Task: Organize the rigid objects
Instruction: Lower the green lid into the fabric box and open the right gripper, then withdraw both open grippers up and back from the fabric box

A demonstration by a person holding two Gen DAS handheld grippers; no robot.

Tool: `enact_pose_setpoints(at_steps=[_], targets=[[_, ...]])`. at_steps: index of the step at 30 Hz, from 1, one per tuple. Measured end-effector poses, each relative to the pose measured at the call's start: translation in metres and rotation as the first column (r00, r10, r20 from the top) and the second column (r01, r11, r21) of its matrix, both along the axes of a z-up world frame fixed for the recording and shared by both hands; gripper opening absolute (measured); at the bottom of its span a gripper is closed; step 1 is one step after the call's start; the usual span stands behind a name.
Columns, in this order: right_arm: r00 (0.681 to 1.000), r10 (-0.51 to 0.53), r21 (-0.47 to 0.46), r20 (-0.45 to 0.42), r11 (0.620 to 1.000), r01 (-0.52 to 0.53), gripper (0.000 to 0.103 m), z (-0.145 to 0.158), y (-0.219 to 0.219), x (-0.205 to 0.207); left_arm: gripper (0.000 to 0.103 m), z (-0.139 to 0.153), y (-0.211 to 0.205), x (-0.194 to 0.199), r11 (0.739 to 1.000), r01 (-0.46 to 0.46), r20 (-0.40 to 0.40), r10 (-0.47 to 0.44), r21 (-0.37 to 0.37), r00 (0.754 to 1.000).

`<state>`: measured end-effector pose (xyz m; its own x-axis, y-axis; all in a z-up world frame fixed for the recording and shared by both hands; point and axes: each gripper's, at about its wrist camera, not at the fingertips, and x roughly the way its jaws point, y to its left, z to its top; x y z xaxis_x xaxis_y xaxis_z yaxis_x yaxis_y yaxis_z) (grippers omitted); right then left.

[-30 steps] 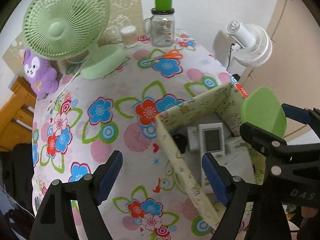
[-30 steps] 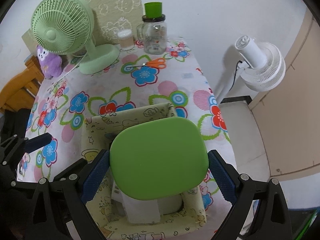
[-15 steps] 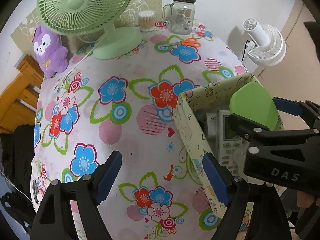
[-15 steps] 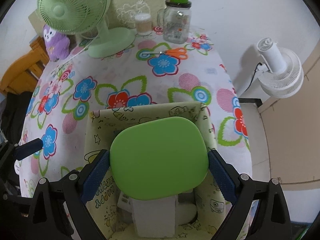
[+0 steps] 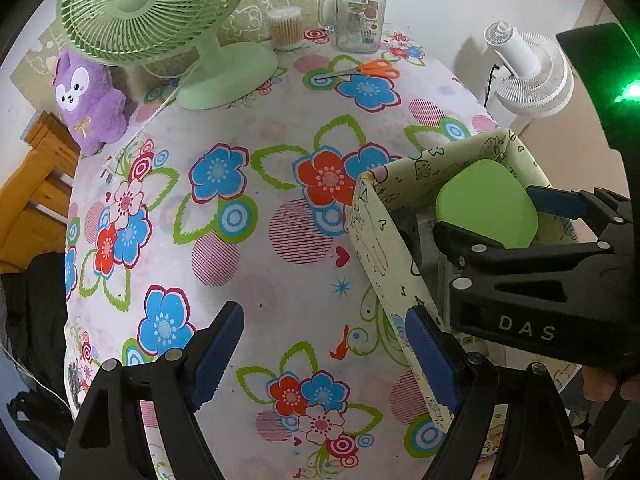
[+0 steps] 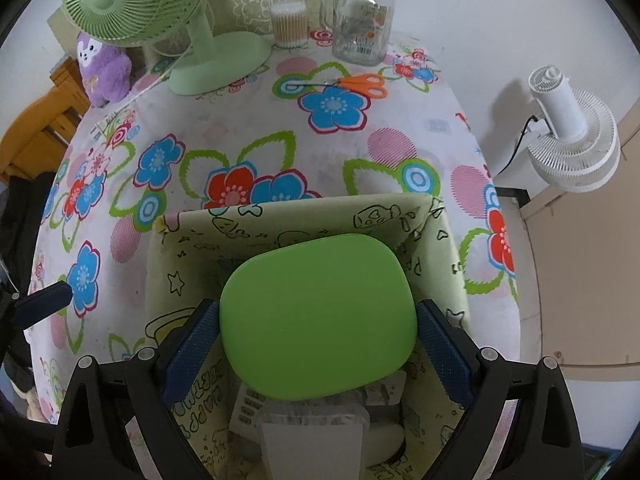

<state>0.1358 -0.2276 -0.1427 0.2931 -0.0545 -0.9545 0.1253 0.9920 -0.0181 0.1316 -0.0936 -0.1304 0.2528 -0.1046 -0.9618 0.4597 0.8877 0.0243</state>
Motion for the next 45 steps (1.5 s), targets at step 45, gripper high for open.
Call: enact_pose_setpoints(at_steps=[45], targets=[[0.986,0.090,-0.043,0.138,0.996,-0.084,0.101,0.065,0.023,-0.052,0.092,0.039,0.055,-0.039,0.984,-0.168,0.056,0.171,-0.056,0.984]])
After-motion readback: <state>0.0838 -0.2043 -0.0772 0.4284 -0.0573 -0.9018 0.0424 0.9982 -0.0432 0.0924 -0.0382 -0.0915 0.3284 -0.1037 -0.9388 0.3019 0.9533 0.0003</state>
